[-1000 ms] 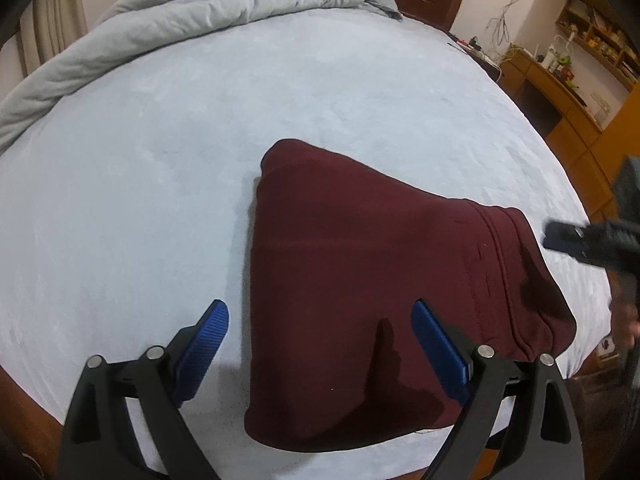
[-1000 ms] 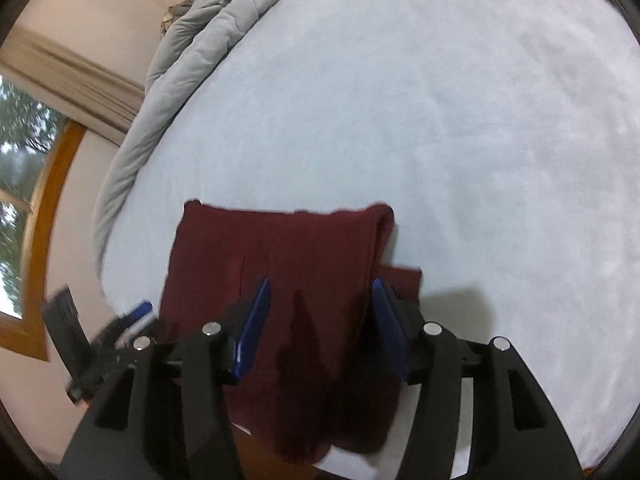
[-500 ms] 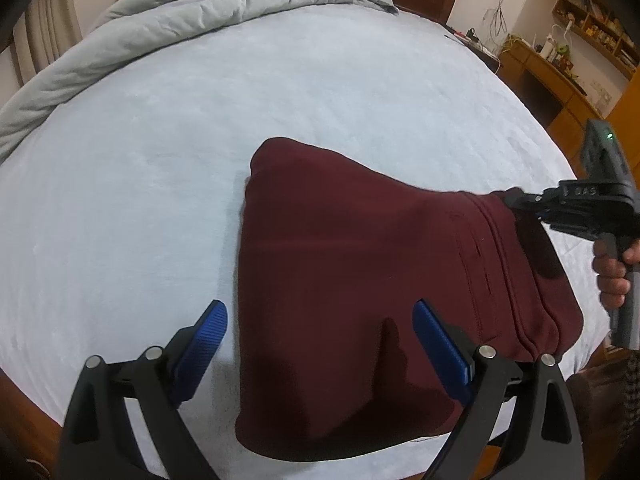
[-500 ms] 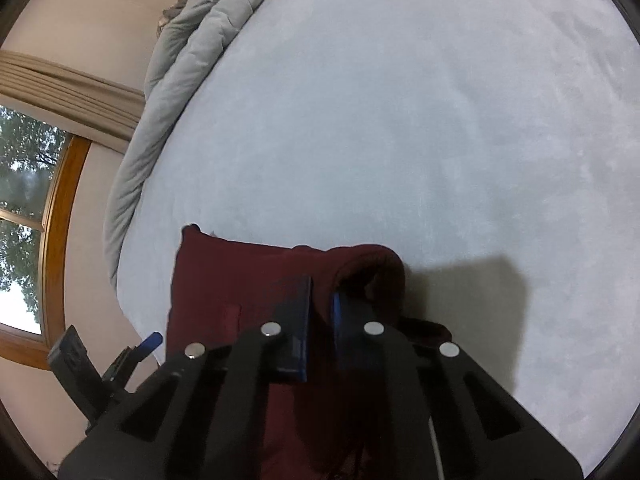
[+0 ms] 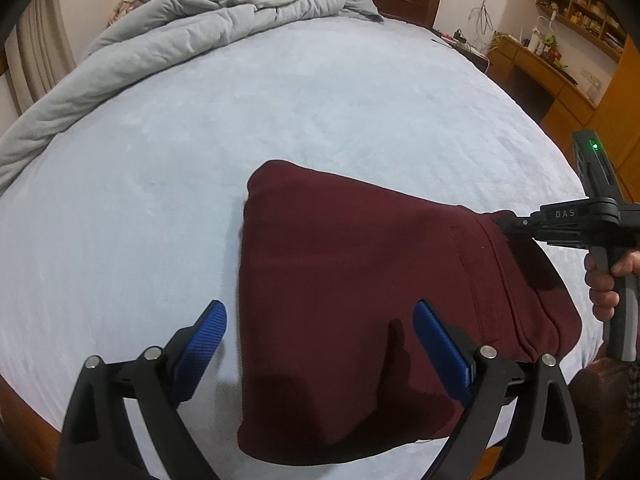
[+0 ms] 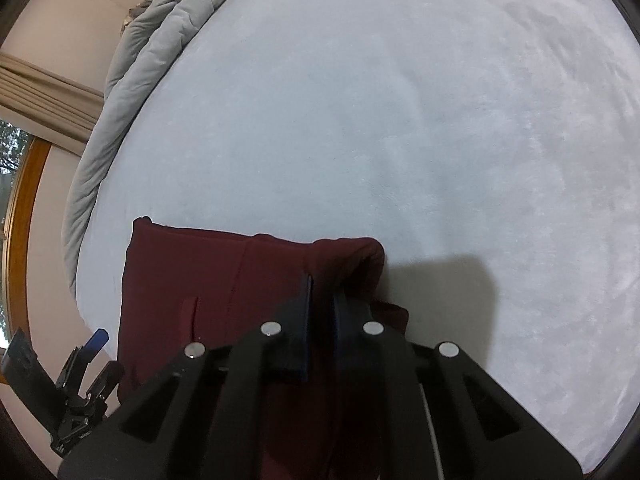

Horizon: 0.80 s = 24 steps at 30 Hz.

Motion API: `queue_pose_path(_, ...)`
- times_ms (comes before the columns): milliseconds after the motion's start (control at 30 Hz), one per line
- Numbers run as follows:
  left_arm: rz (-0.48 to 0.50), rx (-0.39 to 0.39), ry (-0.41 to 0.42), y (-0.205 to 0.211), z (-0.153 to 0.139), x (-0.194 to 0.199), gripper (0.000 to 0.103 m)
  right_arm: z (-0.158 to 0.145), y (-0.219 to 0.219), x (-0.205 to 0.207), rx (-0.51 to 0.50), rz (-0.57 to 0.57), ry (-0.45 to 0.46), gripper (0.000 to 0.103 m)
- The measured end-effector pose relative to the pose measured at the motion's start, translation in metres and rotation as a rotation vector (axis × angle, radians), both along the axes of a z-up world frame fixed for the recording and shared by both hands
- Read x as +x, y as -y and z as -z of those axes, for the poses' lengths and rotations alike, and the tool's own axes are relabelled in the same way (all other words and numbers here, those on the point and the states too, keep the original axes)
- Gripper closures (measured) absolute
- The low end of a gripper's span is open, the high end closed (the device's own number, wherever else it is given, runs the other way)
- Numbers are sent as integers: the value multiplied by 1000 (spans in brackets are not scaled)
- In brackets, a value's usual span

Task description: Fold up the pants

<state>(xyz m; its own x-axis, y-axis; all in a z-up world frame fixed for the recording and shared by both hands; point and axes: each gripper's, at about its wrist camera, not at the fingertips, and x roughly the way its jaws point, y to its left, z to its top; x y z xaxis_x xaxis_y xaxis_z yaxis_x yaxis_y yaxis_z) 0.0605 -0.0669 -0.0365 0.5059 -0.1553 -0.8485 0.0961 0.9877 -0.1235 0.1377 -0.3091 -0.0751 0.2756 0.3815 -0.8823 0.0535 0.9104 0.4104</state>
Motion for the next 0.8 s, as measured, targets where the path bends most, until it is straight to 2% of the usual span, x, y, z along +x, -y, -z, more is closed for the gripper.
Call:
queue_pose_path(33,-3,0,2,1,0,-1,8,-3,0,-1,3,-4,11,91)
queue_pose_path(67,-5,-6,5,0,0,-1,8,-6,0,-4,9,-7,27,83)
queue_pose_path(200,-9,-19,9,3,1,-4,8,-21,8,-20,65,-2,54,80)
queue_pose_path(367,4,-10,31,4,-3,-5,7,-32,15,-64,109,-10,38,68)
queue_pose_path(633,8,-14,47,6,-8,-7,7,-31,7,-125,181,-47,-26,53)
queue_pose_path(800,10,-6,45,8,-9,-7,6,-23,-12,-133,215,-76,-36,52)
